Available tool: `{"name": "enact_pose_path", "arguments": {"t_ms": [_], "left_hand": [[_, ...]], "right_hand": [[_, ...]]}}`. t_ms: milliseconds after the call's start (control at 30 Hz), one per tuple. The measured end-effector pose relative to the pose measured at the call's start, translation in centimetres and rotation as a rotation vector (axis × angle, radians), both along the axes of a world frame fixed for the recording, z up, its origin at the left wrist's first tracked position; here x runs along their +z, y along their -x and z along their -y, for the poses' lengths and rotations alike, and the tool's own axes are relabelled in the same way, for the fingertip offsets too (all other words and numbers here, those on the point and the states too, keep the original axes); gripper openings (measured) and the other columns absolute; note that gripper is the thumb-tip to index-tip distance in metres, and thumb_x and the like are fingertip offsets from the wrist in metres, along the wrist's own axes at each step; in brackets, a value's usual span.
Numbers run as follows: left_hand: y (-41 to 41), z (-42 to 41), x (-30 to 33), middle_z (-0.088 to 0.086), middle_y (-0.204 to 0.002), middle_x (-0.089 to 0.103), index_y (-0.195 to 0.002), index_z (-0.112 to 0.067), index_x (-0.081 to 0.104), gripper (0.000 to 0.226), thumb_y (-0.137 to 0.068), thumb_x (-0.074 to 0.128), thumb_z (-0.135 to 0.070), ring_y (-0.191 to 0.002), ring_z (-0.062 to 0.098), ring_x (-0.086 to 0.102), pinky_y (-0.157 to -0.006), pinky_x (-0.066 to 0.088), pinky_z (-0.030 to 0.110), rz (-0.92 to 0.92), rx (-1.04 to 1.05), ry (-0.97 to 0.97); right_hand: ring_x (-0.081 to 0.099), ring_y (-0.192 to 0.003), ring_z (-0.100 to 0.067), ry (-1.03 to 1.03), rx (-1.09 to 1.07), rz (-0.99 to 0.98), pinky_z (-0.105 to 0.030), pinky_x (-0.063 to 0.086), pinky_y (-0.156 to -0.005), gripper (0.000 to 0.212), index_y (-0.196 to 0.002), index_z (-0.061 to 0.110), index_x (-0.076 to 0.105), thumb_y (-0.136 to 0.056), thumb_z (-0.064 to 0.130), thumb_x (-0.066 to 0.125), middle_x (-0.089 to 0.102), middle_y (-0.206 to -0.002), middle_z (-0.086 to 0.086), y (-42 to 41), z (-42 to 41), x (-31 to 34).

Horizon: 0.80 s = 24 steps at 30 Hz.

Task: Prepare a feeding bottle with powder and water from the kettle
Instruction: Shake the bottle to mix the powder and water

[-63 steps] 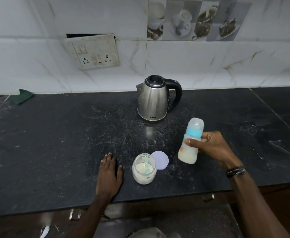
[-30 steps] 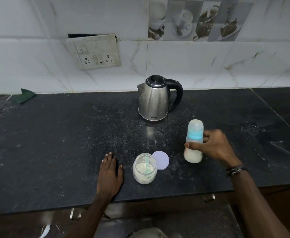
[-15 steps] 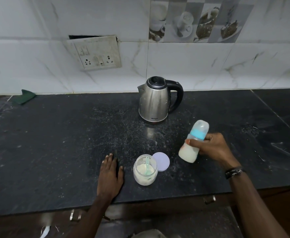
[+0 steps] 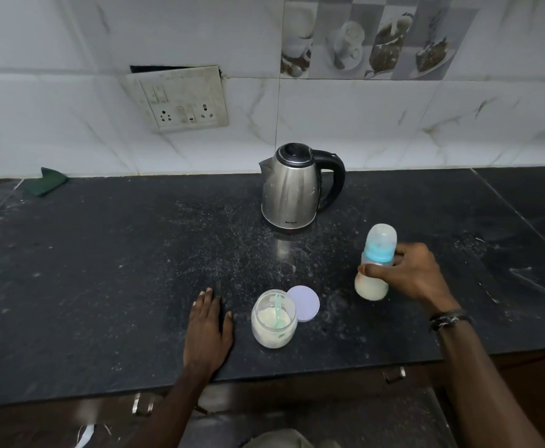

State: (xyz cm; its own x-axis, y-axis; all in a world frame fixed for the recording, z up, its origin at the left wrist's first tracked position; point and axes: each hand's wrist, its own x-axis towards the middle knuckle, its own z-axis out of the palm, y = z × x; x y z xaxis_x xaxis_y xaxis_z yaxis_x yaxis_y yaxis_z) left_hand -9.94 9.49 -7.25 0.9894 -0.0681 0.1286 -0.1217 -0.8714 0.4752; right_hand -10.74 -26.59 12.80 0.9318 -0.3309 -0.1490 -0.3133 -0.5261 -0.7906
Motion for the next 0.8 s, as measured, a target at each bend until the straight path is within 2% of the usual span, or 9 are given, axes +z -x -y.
{"name": "enact_pose_path", "arguments": {"t_ms": [67,167,300,400,500,567,633,733,800], "left_hand": [[-0.03,0.05,-0.02,0.019,-0.152,0.043,-0.133,0.0,0.057,0.063,-0.096,0.031,-0.044,-0.143,0.032,0.037,-0.121,0.025,0.043,0.002,0.001,0.004],[0.02,0.03,0.03,0.018,-0.152,0.043,-0.133,0.0,0.057,0.063,-0.096,0.032,-0.043,-0.143,0.031,0.036,-0.121,0.024,0.042,0.004,0.003,0.008],[-0.04,0.02,-0.04,0.019,-0.151,0.043,-0.133,0.001,0.057,0.062,-0.096,0.033,-0.043,-0.143,0.032,0.037,-0.121,0.024,0.042,0.004,-0.003,0.014],[-0.04,0.03,-0.05,0.02,-0.151,0.043,-0.132,0.001,0.057,0.062,-0.096,0.033,-0.043,-0.142,0.032,0.037,-0.121,0.024,0.042,0.006,-0.002,0.016],[-0.04,0.03,-0.09,0.02,-0.151,0.043,-0.133,0.002,0.057,0.062,-0.096,0.033,-0.043,-0.143,0.032,0.037,-0.121,0.024,0.043,0.006,-0.004,0.017],[0.01,0.02,-0.02,0.02,-0.151,0.043,-0.133,0.001,0.056,0.062,-0.096,0.033,-0.043,-0.143,0.032,0.037,-0.121,0.024,0.043,0.011,-0.004,0.019],[0.07,0.05,0.03,0.019,-0.152,0.042,-0.134,0.001,0.056,0.063,-0.096,0.032,-0.044,-0.143,0.032,0.036,-0.121,0.024,0.042,0.008,0.0,0.018],[0.11,0.07,-0.03,0.02,-0.151,0.043,-0.133,0.001,0.056,0.063,-0.096,0.032,-0.044,-0.143,0.032,0.037,-0.121,0.024,0.042,0.011,-0.003,0.017],[0.1,0.09,-0.02,0.02,-0.151,0.043,-0.133,0.001,0.057,0.063,-0.096,0.032,-0.044,-0.143,0.032,0.037,-0.121,0.024,0.042,0.02,-0.004,0.017]], "right_hand": [[0.07,-0.077,-0.005,-0.081,0.032,-0.002,-0.025,0.058,-0.069,0.023,-0.084,0.02,0.071,-0.067,0.014,0.087,0.075,-0.095,-0.003,0.05,-0.14,0.23],[0.068,-0.083,-0.013,0.024,0.022,-0.015,-0.037,0.057,-0.078,0.026,-0.082,0.025,0.067,-0.066,0.025,0.088,0.071,-0.091,0.002,-0.13,-0.31,0.31],[0.068,-0.077,-0.004,-0.034,0.034,-0.018,-0.022,0.055,-0.066,0.024,-0.085,0.021,0.071,-0.067,0.018,0.087,0.074,-0.094,-0.001,-0.03,-0.4,0.01],[0.067,-0.088,-0.015,0.095,0.021,-0.021,-0.038,0.056,-0.08,0.036,-0.097,0.02,0.071,-0.066,0.028,0.088,0.07,-0.095,0.003,-0.13,-0.55,0.07],[0.069,-0.086,-0.013,-0.004,0.019,-0.022,-0.032,0.056,-0.075,0.033,-0.094,0.017,0.072,-0.066,0.02,0.088,0.073,-0.097,-0.001,-0.14,-0.55,0.01],[0.069,-0.084,-0.016,0.025,0.002,-0.062,-0.037,0.058,-0.074,0.028,-0.087,0.017,0.073,-0.065,0.025,0.088,0.073,-0.092,-0.002,-0.15,-0.37,-0.23],[0.068,-0.088,-0.018,0.125,-0.008,-0.077,-0.043,0.057,-0.08,0.04,-0.096,0.017,0.071,-0.064,0.032,0.088,0.071,-0.094,0.0,-0.16,-0.32,-0.03],[0.069,-0.085,-0.014,-0.013,0.025,-0.082,-0.035,0.058,-0.078,0.028,-0.089,0.017,0.072,-0.066,0.02,0.088,0.074,-0.098,-0.004,-0.18,-0.12,0.03],[0.069,-0.085,-0.017,0.02,0.02,-0.097,-0.037,0.058,-0.077,0.03,-0.09,0.013,0.072,-0.066,0.023,0.088,0.073,-0.096,-0.004,-0.25,-0.01,-0.17]]}}
